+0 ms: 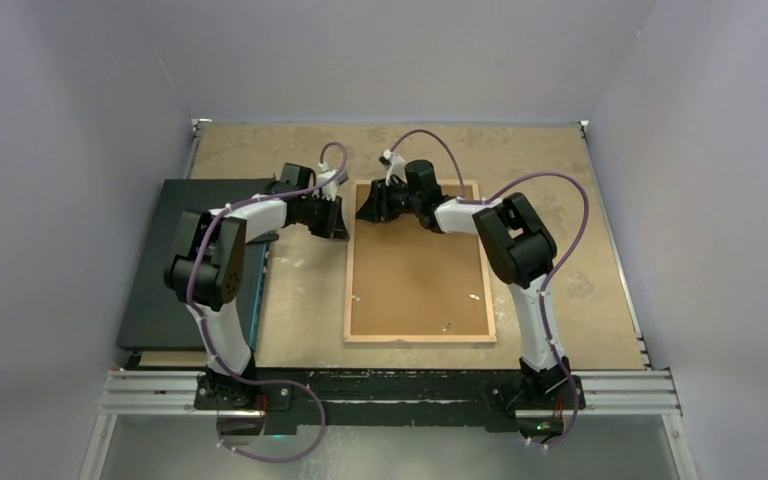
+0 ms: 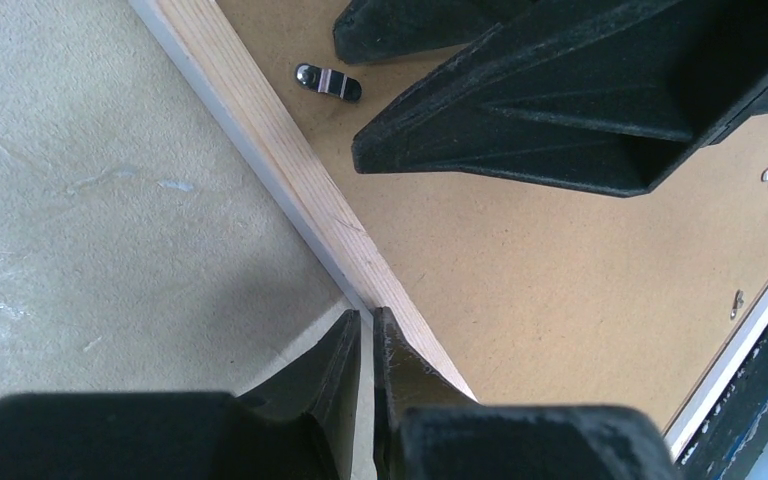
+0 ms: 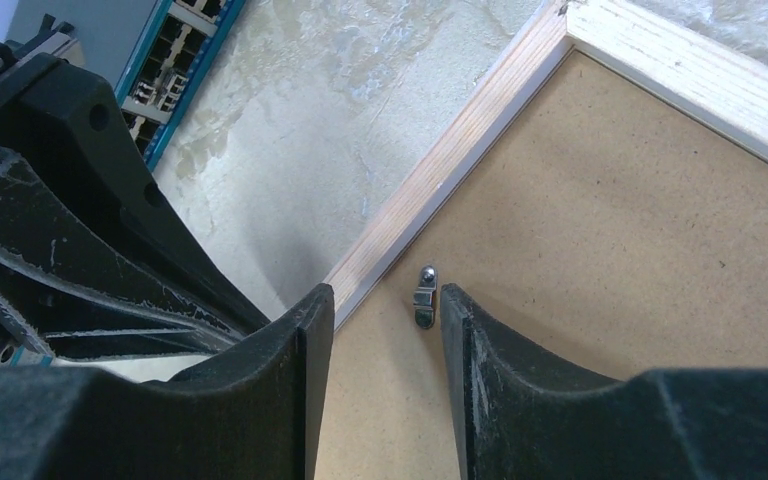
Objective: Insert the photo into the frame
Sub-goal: Install the photo frame at the center of the board.
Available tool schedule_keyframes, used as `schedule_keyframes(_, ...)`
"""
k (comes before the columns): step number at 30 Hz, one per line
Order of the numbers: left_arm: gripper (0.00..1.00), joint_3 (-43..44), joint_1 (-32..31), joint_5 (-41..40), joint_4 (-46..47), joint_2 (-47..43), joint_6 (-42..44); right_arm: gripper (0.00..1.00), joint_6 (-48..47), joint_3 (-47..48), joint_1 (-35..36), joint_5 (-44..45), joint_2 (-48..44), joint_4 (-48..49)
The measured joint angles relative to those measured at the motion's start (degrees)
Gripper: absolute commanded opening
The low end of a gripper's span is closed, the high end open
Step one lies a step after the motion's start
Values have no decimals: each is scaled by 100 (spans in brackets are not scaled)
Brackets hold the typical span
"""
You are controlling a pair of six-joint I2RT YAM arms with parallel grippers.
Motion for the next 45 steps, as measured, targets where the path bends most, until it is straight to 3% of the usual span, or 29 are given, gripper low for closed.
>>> schedule_keyframes(24,3,0,0,4,2,0,-7,41,-129,44,0,-616,85,-39)
schedule_keyframes(45,2,0,0,2,0,-2,-7,36,286,46,0,-490,240,409)
